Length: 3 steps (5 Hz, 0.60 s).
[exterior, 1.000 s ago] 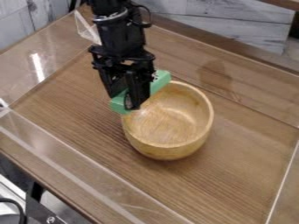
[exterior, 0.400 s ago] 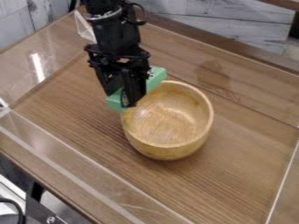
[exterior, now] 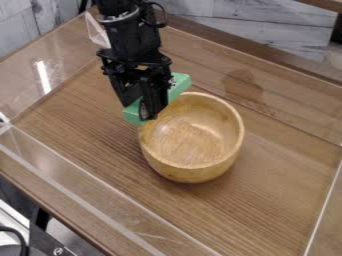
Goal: Remove the green block from inside the brown bowl and put it on the table
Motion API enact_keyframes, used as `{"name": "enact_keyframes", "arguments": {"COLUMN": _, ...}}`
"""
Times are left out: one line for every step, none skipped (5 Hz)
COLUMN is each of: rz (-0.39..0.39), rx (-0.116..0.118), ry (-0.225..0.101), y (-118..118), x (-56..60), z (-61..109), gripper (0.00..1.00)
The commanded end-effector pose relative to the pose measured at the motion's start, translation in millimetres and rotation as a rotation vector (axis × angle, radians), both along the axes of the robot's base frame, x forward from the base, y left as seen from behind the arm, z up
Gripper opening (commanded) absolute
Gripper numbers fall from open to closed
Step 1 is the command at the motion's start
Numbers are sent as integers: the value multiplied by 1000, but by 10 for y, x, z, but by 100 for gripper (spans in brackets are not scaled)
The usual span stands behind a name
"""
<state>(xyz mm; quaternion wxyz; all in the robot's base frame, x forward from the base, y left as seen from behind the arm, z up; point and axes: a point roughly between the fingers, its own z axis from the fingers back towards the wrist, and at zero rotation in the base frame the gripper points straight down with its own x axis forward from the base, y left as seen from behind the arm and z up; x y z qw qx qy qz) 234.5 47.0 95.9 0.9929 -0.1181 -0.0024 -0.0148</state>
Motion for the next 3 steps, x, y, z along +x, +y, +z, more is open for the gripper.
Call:
{"name": "enact_keyframes", "arguments": {"rz": 11, "rx": 15, "ry": -52, "y": 56, "x": 67, "z": 78, "gripper": 0}}
{"name": "enact_keyframes", "arguments": {"rz": 11, "rx": 15, "ry": -54, "y": 66, "x": 74, "z": 37, "gripper": 0}}
{"name": "enact_keyframes", "arguments": {"rz": 11, "rx": 16, "ry": -54, "y": 76, "x": 79, "z": 2, "gripper": 0}}
